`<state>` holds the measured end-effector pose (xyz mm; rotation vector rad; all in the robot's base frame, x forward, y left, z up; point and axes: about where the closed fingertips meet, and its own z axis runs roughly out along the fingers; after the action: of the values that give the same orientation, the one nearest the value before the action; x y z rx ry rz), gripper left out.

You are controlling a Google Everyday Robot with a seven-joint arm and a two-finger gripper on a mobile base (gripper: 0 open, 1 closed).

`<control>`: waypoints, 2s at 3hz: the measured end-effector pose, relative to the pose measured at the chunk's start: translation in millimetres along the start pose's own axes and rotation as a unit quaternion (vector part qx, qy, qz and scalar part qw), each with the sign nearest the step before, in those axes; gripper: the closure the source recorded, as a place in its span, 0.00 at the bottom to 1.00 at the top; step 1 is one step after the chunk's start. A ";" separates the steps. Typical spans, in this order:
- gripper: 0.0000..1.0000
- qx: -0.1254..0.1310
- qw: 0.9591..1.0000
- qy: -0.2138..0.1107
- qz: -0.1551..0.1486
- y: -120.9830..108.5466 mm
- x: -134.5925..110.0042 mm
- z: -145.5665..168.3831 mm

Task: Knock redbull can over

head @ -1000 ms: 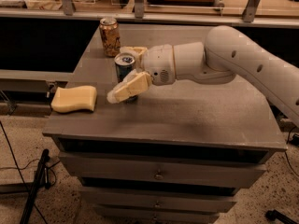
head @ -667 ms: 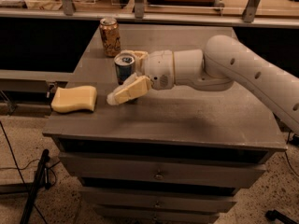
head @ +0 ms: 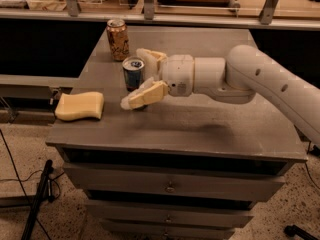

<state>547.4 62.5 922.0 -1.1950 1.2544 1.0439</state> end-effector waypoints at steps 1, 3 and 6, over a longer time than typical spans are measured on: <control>0.00 0.018 0.999 0.006 -0.030 -1.4 -6.8 -8.7; 0.39 0.015 0.999 0.006 -0.033 0.8 -8.9 -5.1; 1.00 0.011 0.994 0.058 -0.087 1.3 -50.4 -13.7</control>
Offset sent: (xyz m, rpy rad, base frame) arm -0.0001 -0.0084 0.0073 -0.0173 -0.0604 -0.0327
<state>541.2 52.3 972.8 -1.3388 1.2218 0.8411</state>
